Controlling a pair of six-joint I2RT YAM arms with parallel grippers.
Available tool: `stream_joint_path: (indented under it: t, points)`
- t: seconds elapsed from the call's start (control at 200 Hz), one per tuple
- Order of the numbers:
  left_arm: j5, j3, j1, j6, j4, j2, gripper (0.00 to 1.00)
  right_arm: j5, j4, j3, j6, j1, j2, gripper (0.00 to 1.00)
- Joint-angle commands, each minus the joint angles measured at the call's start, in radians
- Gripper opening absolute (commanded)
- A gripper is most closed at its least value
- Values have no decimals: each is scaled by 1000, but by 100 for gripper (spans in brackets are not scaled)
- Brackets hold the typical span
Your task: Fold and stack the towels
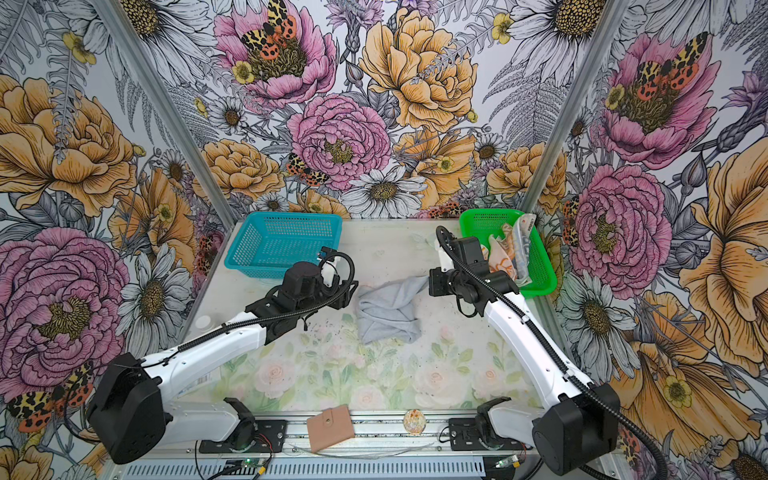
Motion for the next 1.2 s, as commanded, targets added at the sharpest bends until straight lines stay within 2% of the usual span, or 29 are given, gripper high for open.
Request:
stream_joint_path:
  t: [0.0,0.165,0.435,0.675,0.836,0.886,0.946,1.001,1.036,1.196]
  points:
    - [86,26,20,-45,11,19,67,-54,70,-36,-23,-6,-50,0]
    - [197,37,47,-87,47,49,67,-48,96,-114,-34,-13,-95,0]
    - [241,73,31,-56,5,155,62,6,116,-324,110,-15,-133,0]
    - [204,146,-19,-39,-17,284,62,80,136,-430,139,-16,-140,0]
    - [44,243,-70,-14,-81,391,60,62,166,-395,131,-25,-83,0]
    - [16,252,-75,-20,-85,414,53,54,168,-374,130,-25,-68,0]
    - [20,255,-73,-28,-72,427,24,54,173,-361,125,-27,-62,0]
    - [19,260,-72,-32,-63,425,6,60,178,-355,121,-28,-66,0]
    - [17,265,-71,-29,-63,417,0,61,182,-352,115,-30,-68,0]
    - [3,252,-64,-7,-49,302,0,27,183,-317,78,-53,-56,0]
